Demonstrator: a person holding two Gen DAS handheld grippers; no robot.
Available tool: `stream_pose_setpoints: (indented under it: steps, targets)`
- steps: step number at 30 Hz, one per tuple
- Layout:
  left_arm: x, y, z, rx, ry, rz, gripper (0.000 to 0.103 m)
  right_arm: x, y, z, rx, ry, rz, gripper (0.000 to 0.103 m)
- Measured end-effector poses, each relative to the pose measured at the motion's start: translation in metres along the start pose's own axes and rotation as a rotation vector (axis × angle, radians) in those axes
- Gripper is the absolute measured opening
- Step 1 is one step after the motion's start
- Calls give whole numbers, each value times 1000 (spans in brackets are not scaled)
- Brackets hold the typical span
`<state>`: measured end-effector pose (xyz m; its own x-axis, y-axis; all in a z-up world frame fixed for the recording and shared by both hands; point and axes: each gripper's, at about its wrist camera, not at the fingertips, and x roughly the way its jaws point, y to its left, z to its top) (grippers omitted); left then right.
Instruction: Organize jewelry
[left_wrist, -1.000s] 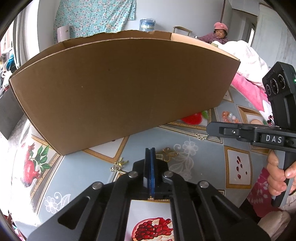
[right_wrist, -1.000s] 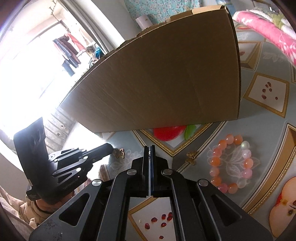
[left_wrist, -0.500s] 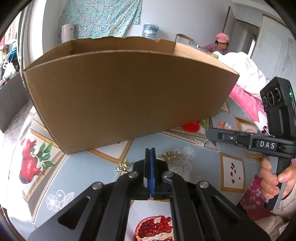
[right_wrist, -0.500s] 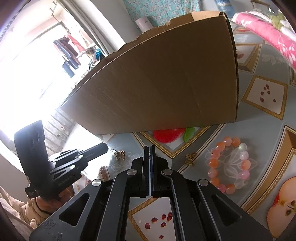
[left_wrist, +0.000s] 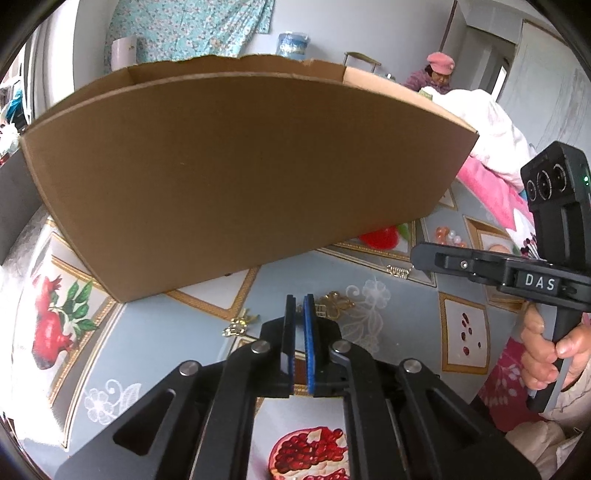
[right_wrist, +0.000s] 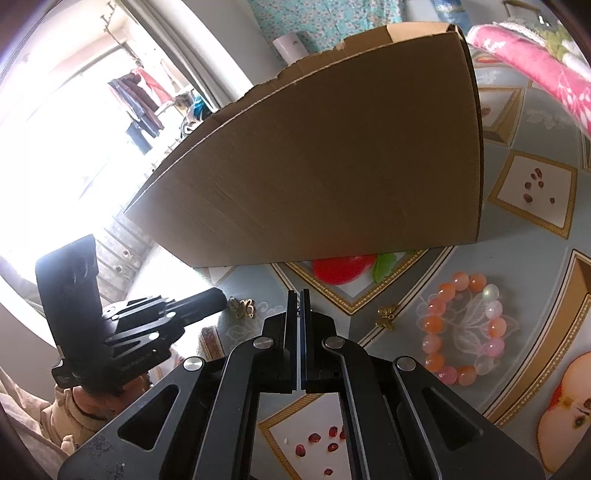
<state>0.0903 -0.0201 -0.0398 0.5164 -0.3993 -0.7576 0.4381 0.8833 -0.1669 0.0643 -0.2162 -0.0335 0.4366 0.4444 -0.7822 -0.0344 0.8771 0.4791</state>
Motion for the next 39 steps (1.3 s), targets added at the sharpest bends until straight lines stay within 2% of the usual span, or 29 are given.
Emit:
stream_pose_setpoints:
  steps: [2, 5, 7, 13, 23, 26, 31, 39]
  targets:
    - [1, -2, 1, 3, 5, -6, 8, 1, -1, 0, 0, 1, 2, 0]
    - [2, -4, 3, 0, 10, -18, 20, 2, -4, 1, 2, 3, 6, 0]
    - [1, -5, 3, -2, 12, -17, 23, 2, -6, 1, 4, 4, 10, 0]
    - [2, -8, 2, 12, 15, 14, 23, 2, -10, 1, 12, 1, 20, 0]
    - [8, -27, 2, 113, 30, 125, 23, -5, -16, 1, 19, -10, 30, 0]
    - [8, -26, 3, 109, 35, 128, 22, -6, -18, 1, 21, -12, 32, 0]
    - [7, -24, 3, 100, 35, 124, 14, -9, -21, 1, 25, -17, 35, 0]
    - [6, -21, 2, 96, 28, 110, 13, -10, -23, 0, 27, -17, 35, 0]
